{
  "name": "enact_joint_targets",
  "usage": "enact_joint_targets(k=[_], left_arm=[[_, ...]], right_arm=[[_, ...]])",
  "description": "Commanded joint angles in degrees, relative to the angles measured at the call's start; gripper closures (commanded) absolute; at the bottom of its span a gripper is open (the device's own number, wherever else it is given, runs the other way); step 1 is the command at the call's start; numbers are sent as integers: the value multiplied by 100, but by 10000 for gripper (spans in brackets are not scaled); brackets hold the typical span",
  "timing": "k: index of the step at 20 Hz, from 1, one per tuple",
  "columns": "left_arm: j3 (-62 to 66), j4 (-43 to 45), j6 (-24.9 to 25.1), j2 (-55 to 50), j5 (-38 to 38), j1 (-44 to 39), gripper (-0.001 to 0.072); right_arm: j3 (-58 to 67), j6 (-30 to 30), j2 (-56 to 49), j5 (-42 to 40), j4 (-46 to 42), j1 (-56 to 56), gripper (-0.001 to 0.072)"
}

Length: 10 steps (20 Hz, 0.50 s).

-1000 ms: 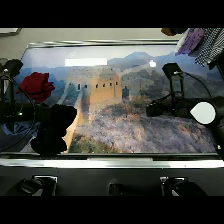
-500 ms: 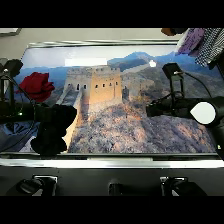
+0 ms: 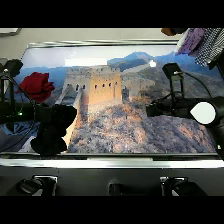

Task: Fold the clothes and pants, and hang the long-sleeved shirts on hangers.

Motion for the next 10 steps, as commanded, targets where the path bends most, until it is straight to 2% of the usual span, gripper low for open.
enact_joint_targets(k=[1,4,7,8,9,10], left_arm=[[-2,0,0,4,4,-4,686],[-4,20,0,-11,396,0,686],[-4,20,-48,-24,426,-9,679],[-7,76,-258,-42,361,-2,493],[-7,284,-575,-61,162,0,192],[-15,691,-994,-101,-184,2,-13]], right_arm=[[4,2,-2,2,2,4,677],[4,0,-2,0,2,4,677],[4,2,-2,-2,2,4,677],[4,2,-2,-2,2,7,677],[4,2,-2,-4,2,4,677],[4,2,-2,0,2,7,677]])
